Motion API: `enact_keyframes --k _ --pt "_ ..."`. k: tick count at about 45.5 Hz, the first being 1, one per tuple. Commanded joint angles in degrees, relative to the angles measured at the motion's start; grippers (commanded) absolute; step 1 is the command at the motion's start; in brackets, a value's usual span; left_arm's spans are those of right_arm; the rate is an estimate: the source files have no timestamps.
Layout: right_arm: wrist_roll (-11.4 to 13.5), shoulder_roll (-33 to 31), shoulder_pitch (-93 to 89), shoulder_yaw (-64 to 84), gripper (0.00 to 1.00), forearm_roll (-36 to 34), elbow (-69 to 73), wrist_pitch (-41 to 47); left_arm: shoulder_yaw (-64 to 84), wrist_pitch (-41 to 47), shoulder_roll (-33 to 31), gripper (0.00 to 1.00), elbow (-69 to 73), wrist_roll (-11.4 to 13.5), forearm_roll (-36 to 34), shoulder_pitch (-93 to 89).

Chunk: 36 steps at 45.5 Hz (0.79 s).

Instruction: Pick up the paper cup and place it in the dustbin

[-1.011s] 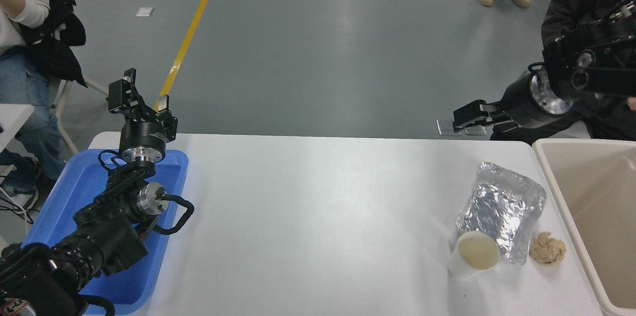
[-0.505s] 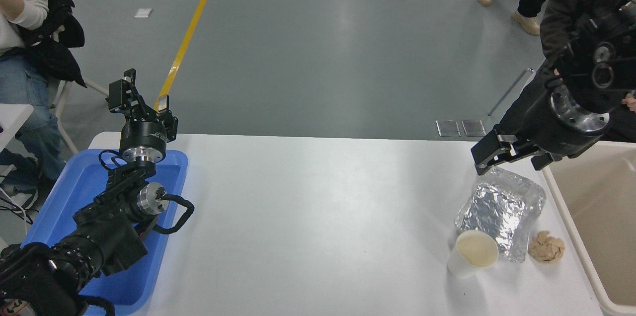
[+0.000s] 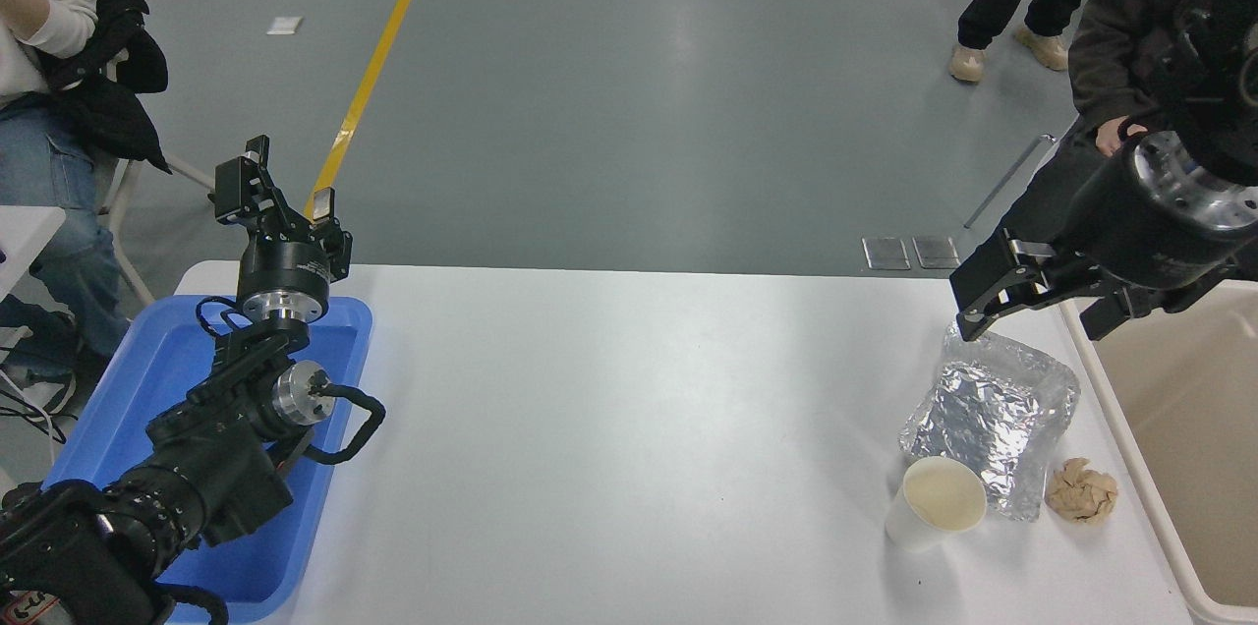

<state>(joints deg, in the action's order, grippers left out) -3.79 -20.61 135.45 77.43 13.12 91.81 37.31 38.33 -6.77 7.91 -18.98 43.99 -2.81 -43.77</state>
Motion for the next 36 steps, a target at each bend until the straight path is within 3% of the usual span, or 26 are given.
enact_keyframes --k 1,26,36 --pt "-0.1 -0.1 -7.8 -0.9 1.0 2.5 -0.1 -7.9 0.0 0.0 0.0 1.0 0.0 0.0 0.0 0.0" --pt "-0.1 -10.8 -31.8 -14.6 1.0 18.9 -7.5 -13.0 0.0 0.0 0.0 1.0 0.0 0.0 0.0 0.0" --pt "-0.1 -11.6 -39.1 -18.6 1.0 19.9 -9.6 -15.7 0.0 0.0 0.0 1.0 0.0 0.0 0.0 0.0"
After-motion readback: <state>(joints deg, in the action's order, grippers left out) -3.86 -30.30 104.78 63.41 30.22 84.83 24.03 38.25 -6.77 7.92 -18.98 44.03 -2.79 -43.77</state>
